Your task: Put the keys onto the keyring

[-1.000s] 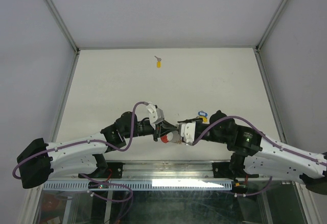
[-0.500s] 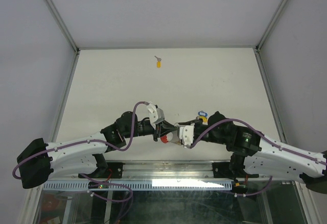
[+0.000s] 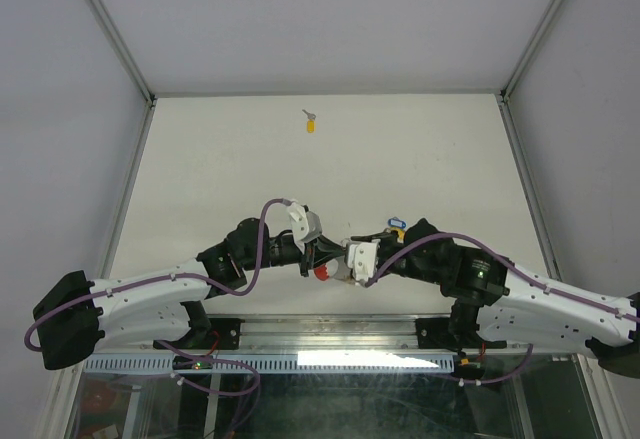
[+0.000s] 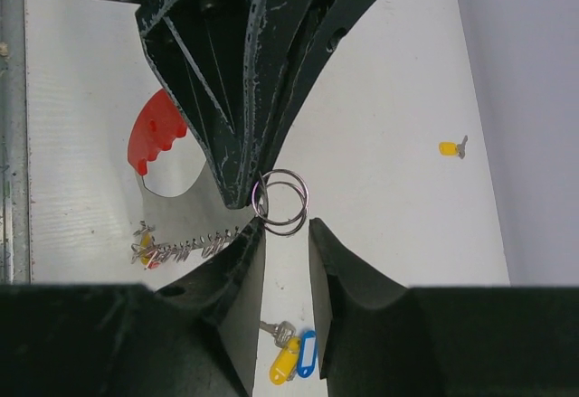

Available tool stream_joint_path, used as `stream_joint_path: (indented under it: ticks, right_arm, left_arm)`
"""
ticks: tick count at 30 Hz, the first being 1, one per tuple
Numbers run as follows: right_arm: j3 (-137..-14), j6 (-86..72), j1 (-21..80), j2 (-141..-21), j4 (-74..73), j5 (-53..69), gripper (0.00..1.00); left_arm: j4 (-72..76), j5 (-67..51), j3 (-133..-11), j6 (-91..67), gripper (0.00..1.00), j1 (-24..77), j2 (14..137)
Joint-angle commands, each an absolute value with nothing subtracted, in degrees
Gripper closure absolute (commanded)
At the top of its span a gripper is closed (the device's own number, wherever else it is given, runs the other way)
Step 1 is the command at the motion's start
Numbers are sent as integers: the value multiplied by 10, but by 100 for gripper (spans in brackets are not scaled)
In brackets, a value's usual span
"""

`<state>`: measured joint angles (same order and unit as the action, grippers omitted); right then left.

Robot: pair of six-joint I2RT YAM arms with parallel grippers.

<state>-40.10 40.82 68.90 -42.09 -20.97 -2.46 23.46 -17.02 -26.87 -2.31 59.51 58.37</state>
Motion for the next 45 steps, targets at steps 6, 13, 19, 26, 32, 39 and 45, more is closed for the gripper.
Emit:
stream_joint_path:
  ticks: [6, 13, 19, 26, 32, 39, 45]
  right_arm:
    - [-413, 383, 693, -416, -158, -81, 73]
    - [-426, 336, 693, -418, -162, -86, 73]
    - [-463, 235, 693, -411, -203, -101, 73]
    - [-514, 72, 687, -427, -260, -164, 79]
    - [-599, -82, 543, -492, -349, -31, 74]
    - [-587, -258, 382, -536, -307, 297, 62]
    - [-513, -407, 374, -525, -169, 380, 60]
  left_arm:
    - [260, -192, -294, -21, 100, 592, 574]
    - [258, -189, -290, -12, 100, 592, 569]
    - [261, -176, -280, 1, 100, 592, 553]
    - [267, -168, -271, 9, 100, 593, 542]
    - [266, -159, -263, 20, 100, 592, 533]
    - [259, -131, -248, 65, 100, 592, 510]
    - [258, -119, -247, 98, 100, 592, 504]
